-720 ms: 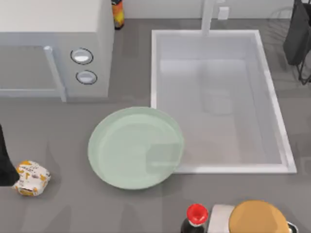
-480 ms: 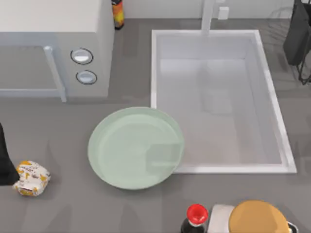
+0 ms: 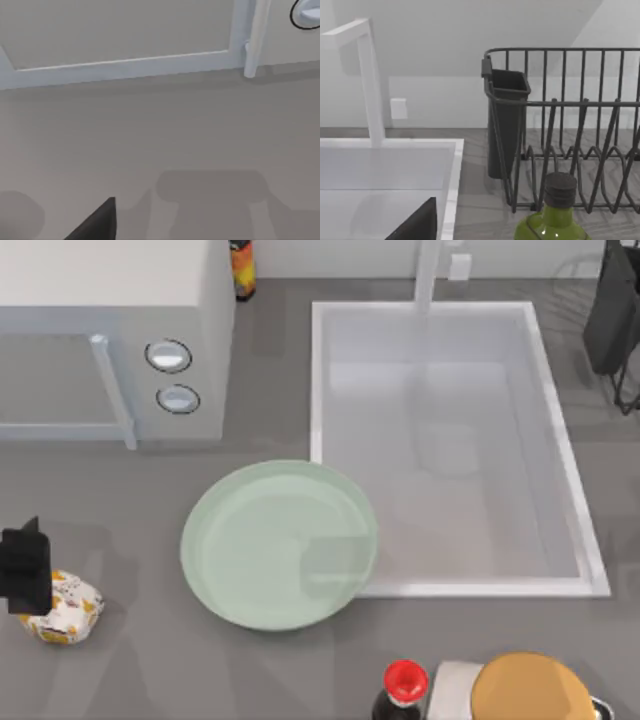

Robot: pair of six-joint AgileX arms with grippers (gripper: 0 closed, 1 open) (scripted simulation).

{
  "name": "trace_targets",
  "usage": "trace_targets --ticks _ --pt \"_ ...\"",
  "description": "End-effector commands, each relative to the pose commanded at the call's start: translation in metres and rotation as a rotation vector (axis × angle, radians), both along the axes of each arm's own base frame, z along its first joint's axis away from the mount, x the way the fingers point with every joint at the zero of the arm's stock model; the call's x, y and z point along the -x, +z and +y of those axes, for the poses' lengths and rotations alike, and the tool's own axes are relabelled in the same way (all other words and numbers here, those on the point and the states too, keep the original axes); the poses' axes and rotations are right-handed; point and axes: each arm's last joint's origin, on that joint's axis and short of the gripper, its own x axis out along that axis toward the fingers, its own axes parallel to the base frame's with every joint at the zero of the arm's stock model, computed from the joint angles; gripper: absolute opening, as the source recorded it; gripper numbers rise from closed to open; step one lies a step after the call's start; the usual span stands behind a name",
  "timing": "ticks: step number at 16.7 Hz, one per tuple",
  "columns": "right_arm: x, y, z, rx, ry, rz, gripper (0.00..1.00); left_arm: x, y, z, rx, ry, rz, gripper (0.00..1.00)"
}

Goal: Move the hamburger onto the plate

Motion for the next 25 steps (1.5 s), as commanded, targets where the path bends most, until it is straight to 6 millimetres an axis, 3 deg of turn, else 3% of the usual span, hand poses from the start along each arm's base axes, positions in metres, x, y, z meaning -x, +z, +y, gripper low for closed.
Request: trace_targets --ticks 5,9,12,15,21,25 --pt "0.0 0.0 0.0 0.0 0.0 0.0 1.0 -0.053 0.006 -0.01 -0.077 -0.081 0.464 1.0" --pt "0.0 0.0 0.0 0.0 0.0 0.0 1.0 -0.096 -0.009 -0.019 -0.129 -0.146 0.786 1.0" --pt "0.0 0.0 0.0 0.0 0.0 0.0 1.0 -0.118 -0.022 -0.025 -0.155 -0.181 0.947 1.0" --pt "0.0 0.0 0.0 0.0 0.0 0.0 1.0 -0.127 -0.028 -0.028 -0.166 -0.198 1.016 1.0" --pt "0.0 0.0 0.0 0.0 0.0 0.0 1.0 -0.127 -0.03 -0.027 -0.164 -0.194 1.018 1.0" --pt "0.0 0.0 0.0 0.0 0.0 0.0 1.0 -0.13 -0.058 -0.028 -0.167 -0.2 1.026 1.0"
